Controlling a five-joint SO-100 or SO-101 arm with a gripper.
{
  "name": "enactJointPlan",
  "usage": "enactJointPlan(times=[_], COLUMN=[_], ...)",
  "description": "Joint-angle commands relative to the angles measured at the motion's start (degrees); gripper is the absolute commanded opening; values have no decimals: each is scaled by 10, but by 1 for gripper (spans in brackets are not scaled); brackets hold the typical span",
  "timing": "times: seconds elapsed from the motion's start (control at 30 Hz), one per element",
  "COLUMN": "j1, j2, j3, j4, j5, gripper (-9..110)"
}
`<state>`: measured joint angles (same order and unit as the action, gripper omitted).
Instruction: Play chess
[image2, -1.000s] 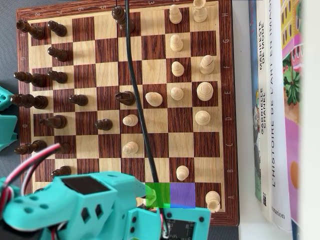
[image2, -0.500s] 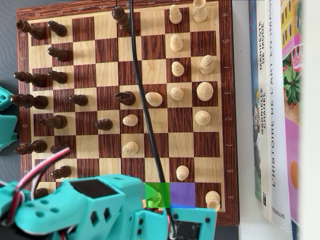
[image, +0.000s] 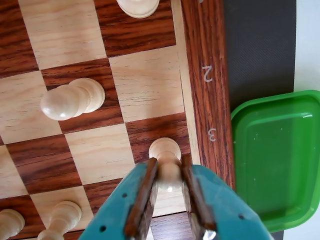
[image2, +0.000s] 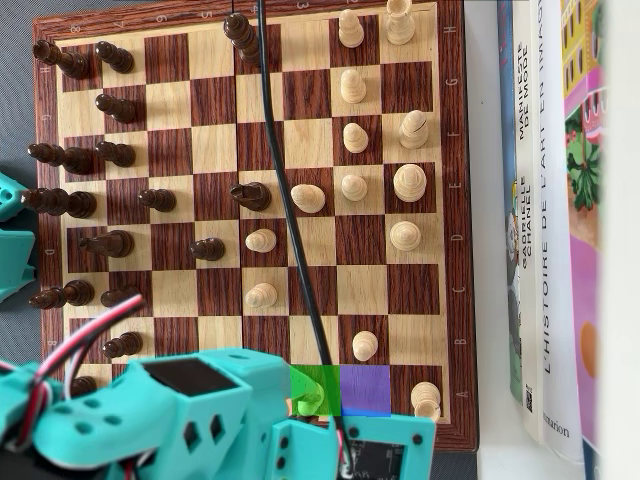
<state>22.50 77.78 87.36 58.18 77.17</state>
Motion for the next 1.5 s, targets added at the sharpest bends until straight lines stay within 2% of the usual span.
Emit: enactJointPlan(times=[0.0,1.13,1.47], j1=[-1,-1,-1], j2=[-7,-18,-18], j3=[-34,-42,-43], j4=[-7,-2,-5], j5=[-2,1,-2], gripper=[5,6,10])
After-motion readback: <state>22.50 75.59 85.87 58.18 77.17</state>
